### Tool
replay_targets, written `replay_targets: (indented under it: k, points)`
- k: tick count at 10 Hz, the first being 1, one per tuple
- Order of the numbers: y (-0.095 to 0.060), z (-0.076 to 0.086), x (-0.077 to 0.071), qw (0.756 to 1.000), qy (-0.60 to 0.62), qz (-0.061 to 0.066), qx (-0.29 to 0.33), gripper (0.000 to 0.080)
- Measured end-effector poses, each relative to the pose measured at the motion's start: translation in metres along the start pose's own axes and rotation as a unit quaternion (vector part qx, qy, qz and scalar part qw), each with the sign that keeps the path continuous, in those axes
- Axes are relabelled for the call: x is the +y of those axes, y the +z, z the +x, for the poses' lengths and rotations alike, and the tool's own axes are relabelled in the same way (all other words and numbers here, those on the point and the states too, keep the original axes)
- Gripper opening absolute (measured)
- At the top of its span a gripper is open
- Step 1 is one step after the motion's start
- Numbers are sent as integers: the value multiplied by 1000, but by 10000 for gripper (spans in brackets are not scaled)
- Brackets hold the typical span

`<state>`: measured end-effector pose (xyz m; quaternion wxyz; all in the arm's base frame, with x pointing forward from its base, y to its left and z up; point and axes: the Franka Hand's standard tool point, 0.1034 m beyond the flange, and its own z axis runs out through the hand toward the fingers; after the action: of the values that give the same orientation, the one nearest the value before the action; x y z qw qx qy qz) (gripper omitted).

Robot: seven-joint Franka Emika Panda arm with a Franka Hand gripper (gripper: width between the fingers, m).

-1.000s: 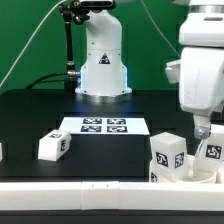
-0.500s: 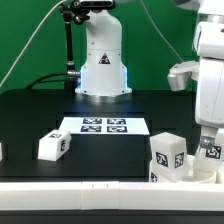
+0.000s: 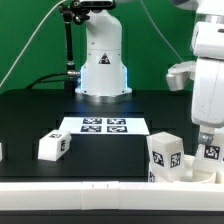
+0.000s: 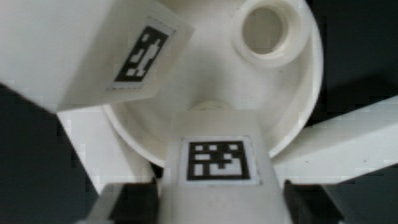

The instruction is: Assemble stool

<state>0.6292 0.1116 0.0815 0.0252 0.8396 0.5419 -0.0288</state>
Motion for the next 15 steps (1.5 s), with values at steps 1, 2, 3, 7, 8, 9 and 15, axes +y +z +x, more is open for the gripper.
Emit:
replay_targets:
  k: [1, 2, 3, 7, 8, 9, 15]
  points:
    - [0, -1, 1, 1000, 2, 0, 0, 335]
    - [1, -5, 3, 999, 33, 3, 5, 335]
    - [1, -7, 5, 993, 115, 6, 14, 335]
    - [2, -8, 7, 954, 299, 11, 19, 337]
    - [2, -8, 7, 944, 328, 12, 18, 337]
    - [2, -8, 7, 930, 367, 12, 18, 337]
    - [2, -4, 6, 766, 641, 24, 36, 337]
